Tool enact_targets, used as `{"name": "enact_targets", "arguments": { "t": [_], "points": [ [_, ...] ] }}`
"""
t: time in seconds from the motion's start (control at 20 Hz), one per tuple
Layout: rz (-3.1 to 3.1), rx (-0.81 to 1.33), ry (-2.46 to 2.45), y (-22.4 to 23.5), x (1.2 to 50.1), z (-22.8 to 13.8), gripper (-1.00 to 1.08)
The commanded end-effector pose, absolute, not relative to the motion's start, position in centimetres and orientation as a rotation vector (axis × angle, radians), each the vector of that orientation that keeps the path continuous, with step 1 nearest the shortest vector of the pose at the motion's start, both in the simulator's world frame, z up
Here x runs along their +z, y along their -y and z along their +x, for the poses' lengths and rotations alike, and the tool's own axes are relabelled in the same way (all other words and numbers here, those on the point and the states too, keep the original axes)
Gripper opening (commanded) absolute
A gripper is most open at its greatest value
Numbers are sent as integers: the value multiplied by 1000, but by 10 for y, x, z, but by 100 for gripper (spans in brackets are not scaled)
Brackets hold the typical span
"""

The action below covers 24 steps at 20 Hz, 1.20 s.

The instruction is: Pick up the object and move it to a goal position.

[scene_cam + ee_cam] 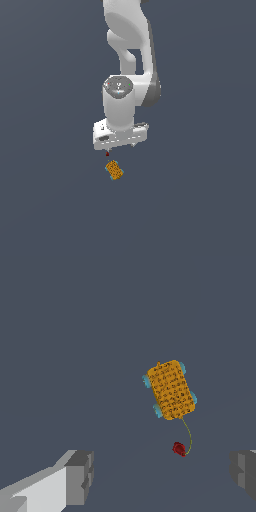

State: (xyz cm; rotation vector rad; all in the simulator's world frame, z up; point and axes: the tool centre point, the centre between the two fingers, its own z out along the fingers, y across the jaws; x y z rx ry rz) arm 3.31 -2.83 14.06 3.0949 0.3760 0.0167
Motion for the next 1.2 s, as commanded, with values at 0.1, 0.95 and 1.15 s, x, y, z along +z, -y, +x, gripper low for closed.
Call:
{"name": "enact_targets", "arguments": {
  "t": [0.1, 0.95, 1.15],
  "points": [
    [3077, 9, -529, 42, 121, 41, 100],
    [3005, 0, -911, 78, 68, 57, 100],
    [3000, 0, -931, 80, 65, 57, 100]
  ]
}}
